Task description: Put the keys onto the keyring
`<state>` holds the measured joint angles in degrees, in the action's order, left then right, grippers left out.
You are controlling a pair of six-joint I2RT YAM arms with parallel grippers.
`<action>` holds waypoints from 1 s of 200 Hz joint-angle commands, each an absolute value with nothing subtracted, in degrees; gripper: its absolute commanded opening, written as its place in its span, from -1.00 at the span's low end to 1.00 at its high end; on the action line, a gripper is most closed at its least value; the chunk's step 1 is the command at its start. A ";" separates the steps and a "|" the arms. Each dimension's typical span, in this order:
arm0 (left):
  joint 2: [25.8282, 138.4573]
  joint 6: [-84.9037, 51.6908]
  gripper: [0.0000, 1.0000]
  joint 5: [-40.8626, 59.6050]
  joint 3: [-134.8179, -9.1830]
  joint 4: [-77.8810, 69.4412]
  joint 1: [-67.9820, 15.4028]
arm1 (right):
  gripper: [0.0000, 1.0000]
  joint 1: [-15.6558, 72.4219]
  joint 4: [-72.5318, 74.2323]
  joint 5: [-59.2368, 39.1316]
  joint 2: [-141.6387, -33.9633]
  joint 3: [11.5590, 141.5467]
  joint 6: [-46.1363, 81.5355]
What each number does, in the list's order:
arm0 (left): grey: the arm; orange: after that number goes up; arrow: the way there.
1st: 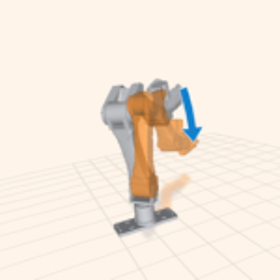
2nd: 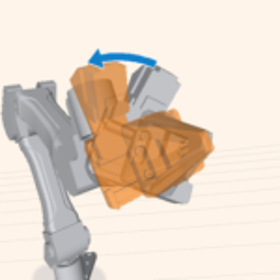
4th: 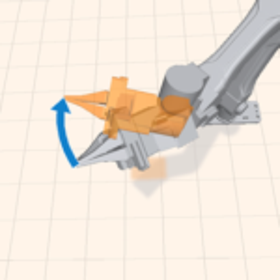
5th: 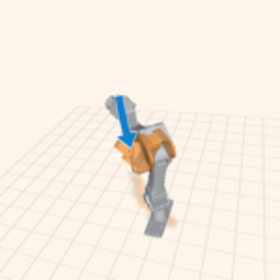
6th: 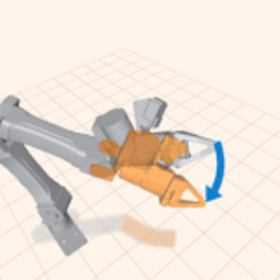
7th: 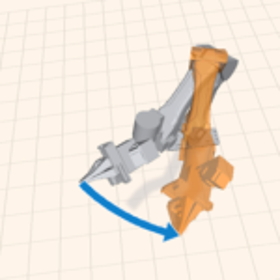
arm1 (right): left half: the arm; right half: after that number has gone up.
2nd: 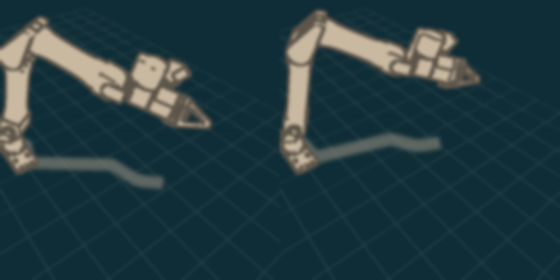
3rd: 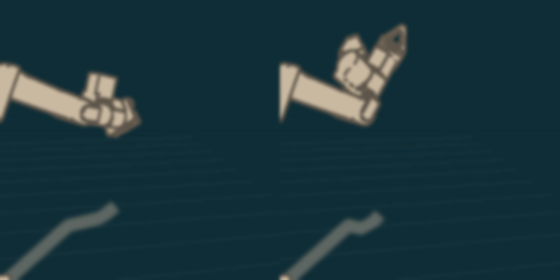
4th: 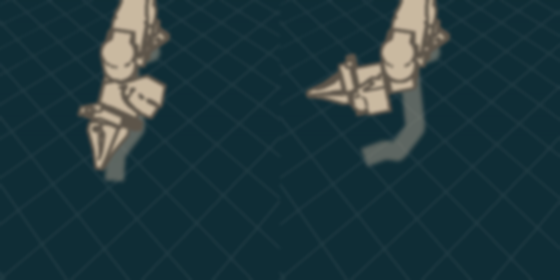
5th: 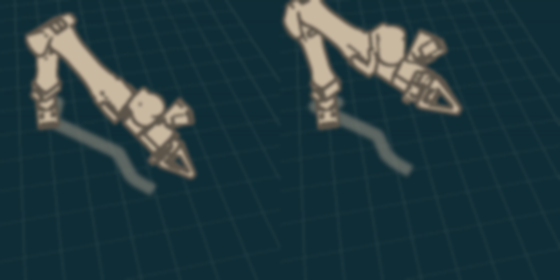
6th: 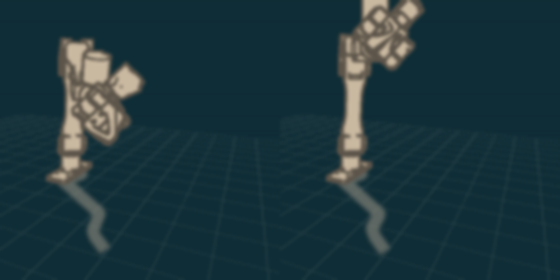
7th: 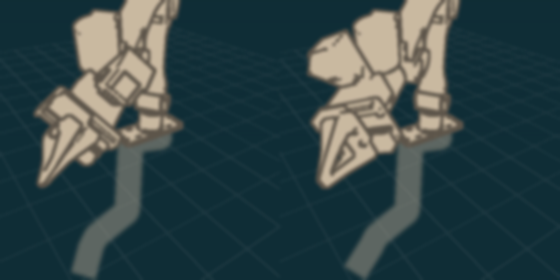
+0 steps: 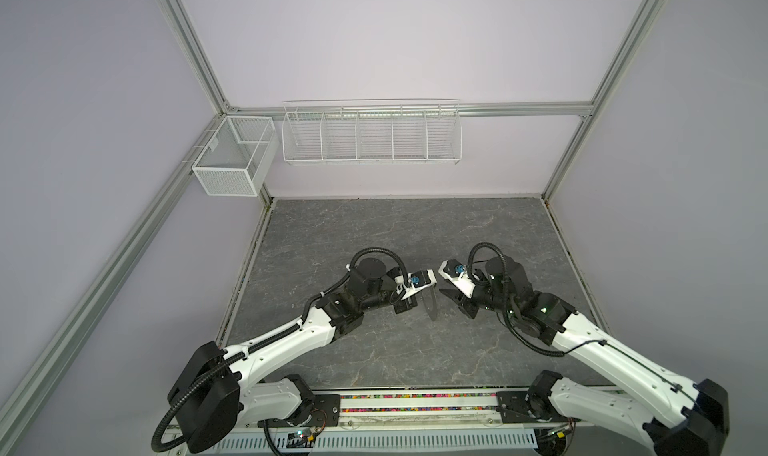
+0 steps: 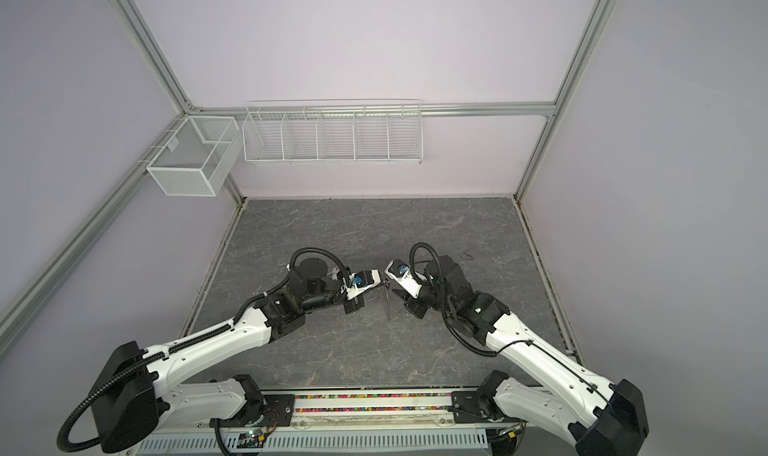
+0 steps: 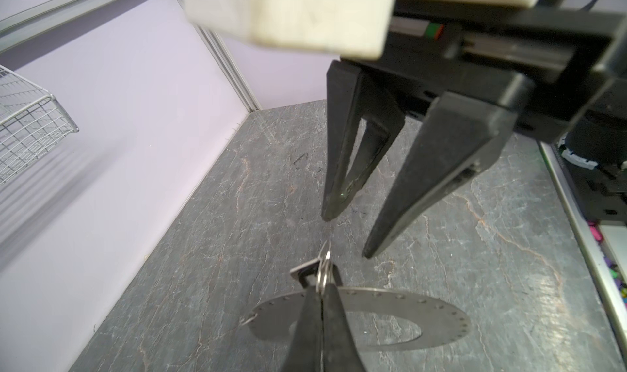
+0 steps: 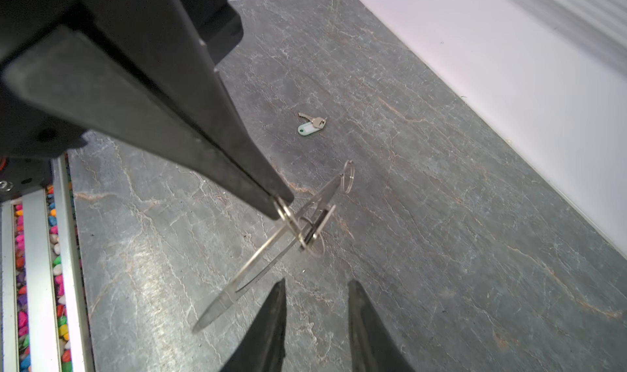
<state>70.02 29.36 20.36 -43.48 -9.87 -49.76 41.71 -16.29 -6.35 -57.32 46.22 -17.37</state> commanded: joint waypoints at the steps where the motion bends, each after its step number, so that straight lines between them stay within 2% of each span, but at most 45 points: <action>1: 68.46 26.81 -1.00 23.64 -42.85 -14.23 -49.62 | -0.34 41.49 -13.32 -7.85 -57.27 46.30 -17.74; 50: 67.61 26.96 -1.00 24.96 -43.04 -12.50 -49.62 | -0.43 41.55 -16.10 -7.16 -57.15 48.52 -23.96; 126: 67.72 29.30 -1.00 26.19 -44.25 -8.44 -49.58 | -0.43 41.54 -18.67 -11.34 -54.93 49.77 -31.22; 200: 67.93 29.82 -1.00 25.98 -44.61 -7.87 -49.60 | -0.68 41.54 -21.44 -14.05 -56.85 50.01 -33.44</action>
